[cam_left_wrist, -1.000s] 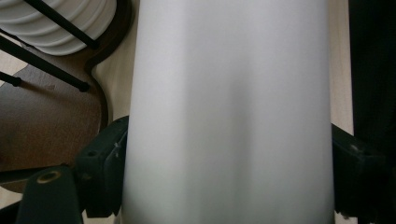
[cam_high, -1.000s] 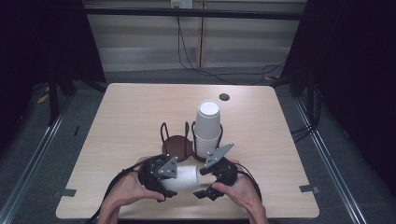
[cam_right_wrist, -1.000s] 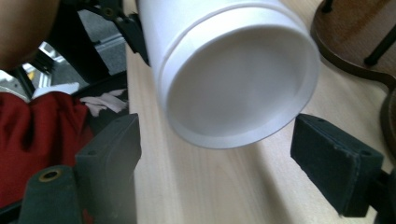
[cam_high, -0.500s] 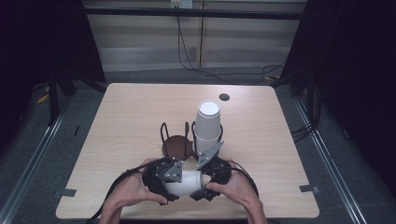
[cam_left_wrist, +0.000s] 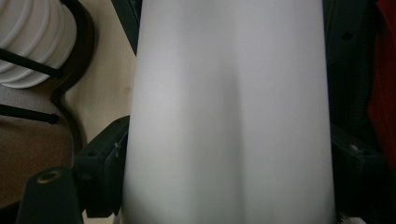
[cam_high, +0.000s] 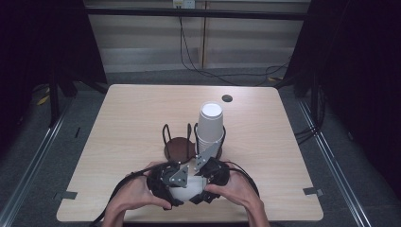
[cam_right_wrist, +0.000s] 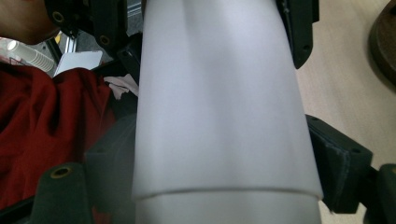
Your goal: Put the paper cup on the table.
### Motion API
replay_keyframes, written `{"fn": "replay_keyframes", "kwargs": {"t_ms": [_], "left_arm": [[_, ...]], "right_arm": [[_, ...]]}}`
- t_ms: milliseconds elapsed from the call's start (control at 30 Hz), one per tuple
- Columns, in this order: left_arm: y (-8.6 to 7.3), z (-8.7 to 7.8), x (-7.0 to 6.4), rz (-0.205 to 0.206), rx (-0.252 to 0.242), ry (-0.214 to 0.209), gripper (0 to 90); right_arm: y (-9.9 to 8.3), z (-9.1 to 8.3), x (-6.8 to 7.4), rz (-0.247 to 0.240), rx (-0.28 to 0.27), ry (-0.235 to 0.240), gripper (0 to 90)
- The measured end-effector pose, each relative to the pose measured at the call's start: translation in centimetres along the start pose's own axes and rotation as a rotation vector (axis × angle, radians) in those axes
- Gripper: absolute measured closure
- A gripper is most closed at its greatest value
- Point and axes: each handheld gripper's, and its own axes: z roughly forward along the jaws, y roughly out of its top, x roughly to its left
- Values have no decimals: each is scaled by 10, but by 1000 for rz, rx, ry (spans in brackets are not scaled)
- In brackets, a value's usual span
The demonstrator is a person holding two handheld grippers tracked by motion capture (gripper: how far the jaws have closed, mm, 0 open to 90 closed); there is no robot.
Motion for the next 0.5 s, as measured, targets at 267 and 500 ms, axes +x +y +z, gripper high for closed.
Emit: {"fn": "replay_keyframes", "kwargs": {"t_ms": [267, 500], "left_arm": [[3, -2, 1, 5, -14, 1, 166], [0, 0, 2, 12, -47, -14, 148]], "right_arm": [[-2, -1, 0, 1, -2, -5, 219], [-5, -2, 0, 10, -4, -1, 230]]}}
